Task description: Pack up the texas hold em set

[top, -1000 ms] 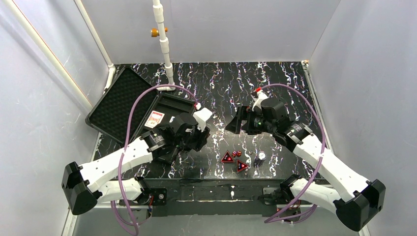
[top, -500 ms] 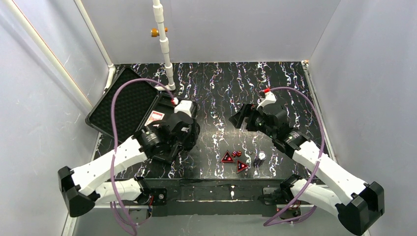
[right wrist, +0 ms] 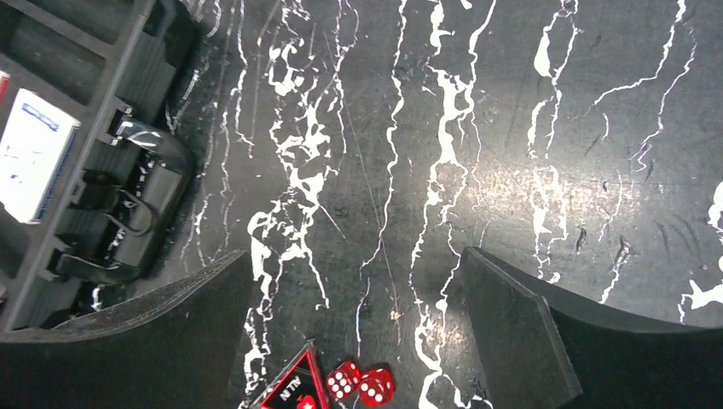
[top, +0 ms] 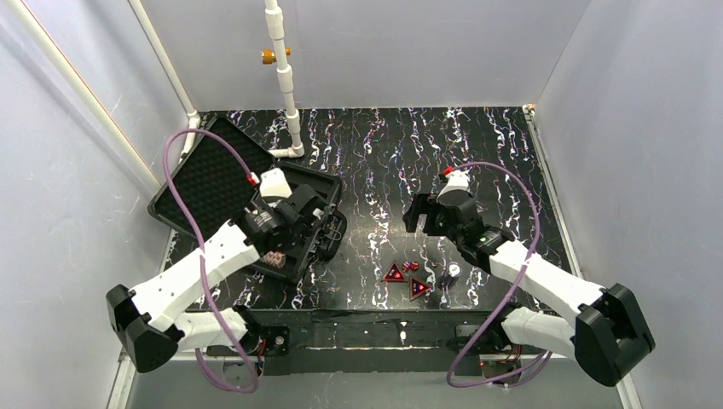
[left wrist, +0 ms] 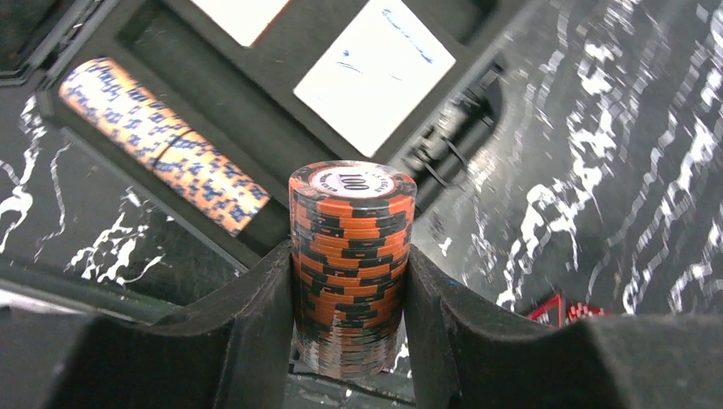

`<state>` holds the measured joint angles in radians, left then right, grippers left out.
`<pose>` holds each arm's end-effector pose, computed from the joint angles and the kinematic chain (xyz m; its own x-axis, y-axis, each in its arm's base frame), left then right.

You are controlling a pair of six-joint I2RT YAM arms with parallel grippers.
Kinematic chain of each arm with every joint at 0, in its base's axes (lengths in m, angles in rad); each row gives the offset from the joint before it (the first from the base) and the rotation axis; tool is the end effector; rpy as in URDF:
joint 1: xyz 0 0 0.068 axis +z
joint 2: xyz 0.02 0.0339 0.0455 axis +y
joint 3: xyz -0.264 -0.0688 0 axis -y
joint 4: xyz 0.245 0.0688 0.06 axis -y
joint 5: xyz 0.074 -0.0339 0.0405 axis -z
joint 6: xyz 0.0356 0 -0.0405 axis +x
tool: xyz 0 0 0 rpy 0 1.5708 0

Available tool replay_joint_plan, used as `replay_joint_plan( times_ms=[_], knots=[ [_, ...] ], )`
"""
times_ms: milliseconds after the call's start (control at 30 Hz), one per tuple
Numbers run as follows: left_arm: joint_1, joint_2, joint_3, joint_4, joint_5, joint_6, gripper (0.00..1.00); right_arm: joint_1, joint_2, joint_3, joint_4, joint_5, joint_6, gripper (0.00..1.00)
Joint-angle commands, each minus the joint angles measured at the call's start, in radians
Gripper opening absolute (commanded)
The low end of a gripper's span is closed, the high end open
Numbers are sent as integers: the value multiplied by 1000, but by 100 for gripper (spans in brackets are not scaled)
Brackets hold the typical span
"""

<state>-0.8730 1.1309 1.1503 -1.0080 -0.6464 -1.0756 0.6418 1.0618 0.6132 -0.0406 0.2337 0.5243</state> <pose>0.1499 -0.1454 0.3316 -0.6060 -0.3704 -0.7039 -0.2827 0.9275 -0.2447 0.1924 0.1335 0.2408 -0.5354 0.2078 -0.8186 -0.1740 0.9213 0.3477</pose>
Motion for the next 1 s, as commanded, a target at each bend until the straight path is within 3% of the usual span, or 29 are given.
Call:
replay_joint_plan(
  times_ms=[0,233,533,967],
  knots=[
    [137,10,11,-67,-41,-134,0,2,62,-38,189,5,-41,98],
    [275,16,-69,25,10,-102,0,2,84,-100,295,-60,-65,98],
    [413,97,-125,134,68,-97,0,2,130,-80,294,-100,-79,98],
    [514,227,-151,178,40,-205,0,2,123,-97,318,-135,-89,98]
  ],
)
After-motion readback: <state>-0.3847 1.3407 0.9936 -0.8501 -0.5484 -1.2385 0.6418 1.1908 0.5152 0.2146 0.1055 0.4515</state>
